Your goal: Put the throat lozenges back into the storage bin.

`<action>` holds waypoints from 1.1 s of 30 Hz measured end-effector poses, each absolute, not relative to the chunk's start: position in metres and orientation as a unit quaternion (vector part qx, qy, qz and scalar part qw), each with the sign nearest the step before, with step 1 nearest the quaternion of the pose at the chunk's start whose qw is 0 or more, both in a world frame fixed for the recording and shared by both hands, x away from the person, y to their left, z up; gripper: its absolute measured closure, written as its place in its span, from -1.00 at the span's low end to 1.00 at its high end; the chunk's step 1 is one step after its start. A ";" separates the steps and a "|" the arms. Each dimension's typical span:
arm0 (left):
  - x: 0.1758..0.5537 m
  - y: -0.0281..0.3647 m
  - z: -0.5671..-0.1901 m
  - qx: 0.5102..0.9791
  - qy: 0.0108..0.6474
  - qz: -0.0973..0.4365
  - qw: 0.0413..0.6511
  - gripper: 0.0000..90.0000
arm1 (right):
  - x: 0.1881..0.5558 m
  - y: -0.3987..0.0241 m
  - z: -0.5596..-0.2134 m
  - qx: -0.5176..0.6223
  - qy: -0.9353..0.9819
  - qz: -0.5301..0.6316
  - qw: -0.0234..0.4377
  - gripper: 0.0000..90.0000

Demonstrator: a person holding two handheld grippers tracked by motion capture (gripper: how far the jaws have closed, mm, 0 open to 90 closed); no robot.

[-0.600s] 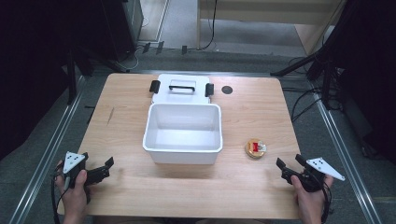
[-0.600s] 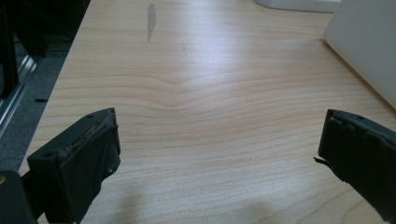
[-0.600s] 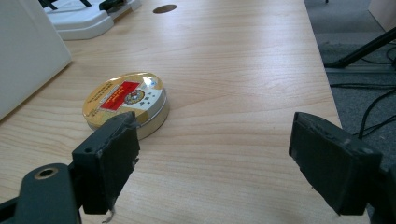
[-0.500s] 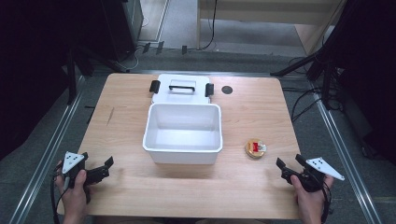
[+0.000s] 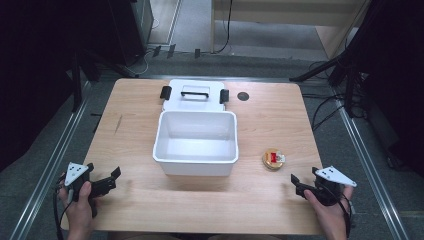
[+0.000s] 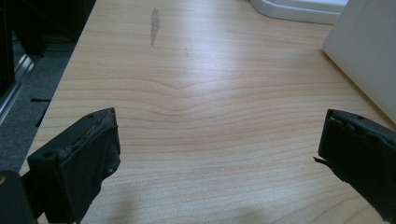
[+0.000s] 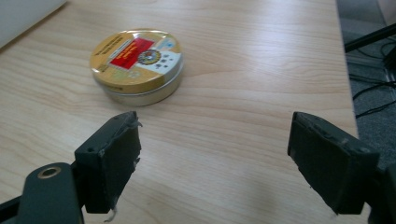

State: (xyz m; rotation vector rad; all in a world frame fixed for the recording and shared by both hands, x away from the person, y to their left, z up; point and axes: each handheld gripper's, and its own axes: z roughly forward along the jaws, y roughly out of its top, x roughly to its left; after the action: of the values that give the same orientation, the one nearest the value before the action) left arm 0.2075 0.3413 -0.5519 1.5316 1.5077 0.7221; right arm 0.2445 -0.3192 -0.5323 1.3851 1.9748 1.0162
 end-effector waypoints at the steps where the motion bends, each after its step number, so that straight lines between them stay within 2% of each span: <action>1: 0.208 0.342 -0.552 0.612 0.602 0.286 0.426 -1.00 | 0.247 -0.315 -0.528 0.510 0.738 0.364 0.250 -0.62; 20: 0.211 0.342 -0.552 0.613 0.601 0.277 0.432 -1.00 | 0.284 -0.275 -0.497 0.475 0.844 0.190 0.165 -0.64; 29: 0.211 0.342 -0.552 0.613 0.601 0.276 0.432 -1.00 | 0.301 -0.256 -0.490 0.459 0.875 0.110 0.109 -0.79; 30: 0.211 0.342 -0.552 0.613 0.601 0.276 0.432 -1.00 | 0.305 -0.253 -0.490 0.455 0.880 0.097 0.091 -0.91; 33: 0.211 0.342 -0.552 0.614 0.601 0.275 0.431 -1.00 | 0.309 -0.251 -0.489 0.455 0.883 0.085 0.084 -0.99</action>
State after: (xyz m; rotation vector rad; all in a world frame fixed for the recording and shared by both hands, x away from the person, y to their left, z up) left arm 0.2114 0.3417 -0.5521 1.5310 1.5000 0.6866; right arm 0.3087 -0.2505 -0.4894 1.3570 2.6335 0.2526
